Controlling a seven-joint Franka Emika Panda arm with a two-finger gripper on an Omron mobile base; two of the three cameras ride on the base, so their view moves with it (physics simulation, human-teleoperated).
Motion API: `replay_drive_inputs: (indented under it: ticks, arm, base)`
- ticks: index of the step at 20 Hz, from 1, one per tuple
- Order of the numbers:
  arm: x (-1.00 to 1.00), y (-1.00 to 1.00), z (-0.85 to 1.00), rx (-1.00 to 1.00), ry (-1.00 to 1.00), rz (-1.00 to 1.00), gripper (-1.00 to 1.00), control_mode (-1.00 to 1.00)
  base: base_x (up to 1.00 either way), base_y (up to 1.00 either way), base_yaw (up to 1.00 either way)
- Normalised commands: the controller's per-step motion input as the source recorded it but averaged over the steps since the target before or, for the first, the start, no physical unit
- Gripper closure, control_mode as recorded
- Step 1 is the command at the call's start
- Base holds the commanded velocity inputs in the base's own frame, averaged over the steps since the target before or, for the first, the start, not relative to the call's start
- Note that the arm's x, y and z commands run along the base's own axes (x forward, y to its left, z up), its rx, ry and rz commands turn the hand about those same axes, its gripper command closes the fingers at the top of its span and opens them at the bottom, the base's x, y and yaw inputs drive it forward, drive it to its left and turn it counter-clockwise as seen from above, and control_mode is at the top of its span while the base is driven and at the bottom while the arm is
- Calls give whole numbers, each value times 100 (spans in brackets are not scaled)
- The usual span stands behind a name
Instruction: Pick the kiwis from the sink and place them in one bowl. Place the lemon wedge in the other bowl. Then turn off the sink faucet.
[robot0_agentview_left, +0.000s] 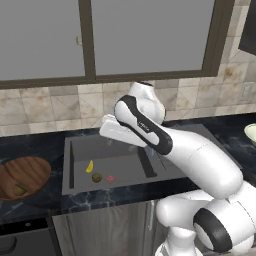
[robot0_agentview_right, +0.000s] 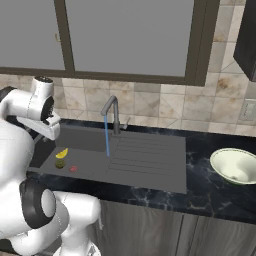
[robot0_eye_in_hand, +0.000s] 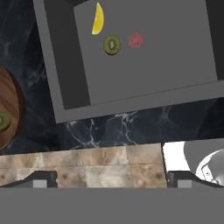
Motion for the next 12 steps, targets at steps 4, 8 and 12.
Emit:
replay_drive_inputs:
  ticks: [4,8,12]
  arm:
    - [20,0,-12,0,0,0,-100,-100]
    - [12,0,-31,-2,0,0,-100,-100]
    - [8,0,-37,0,-1,0,-100,-100]
  base:
    - [0,0,0]
    - [0,0,0]
    - [0,0,0]
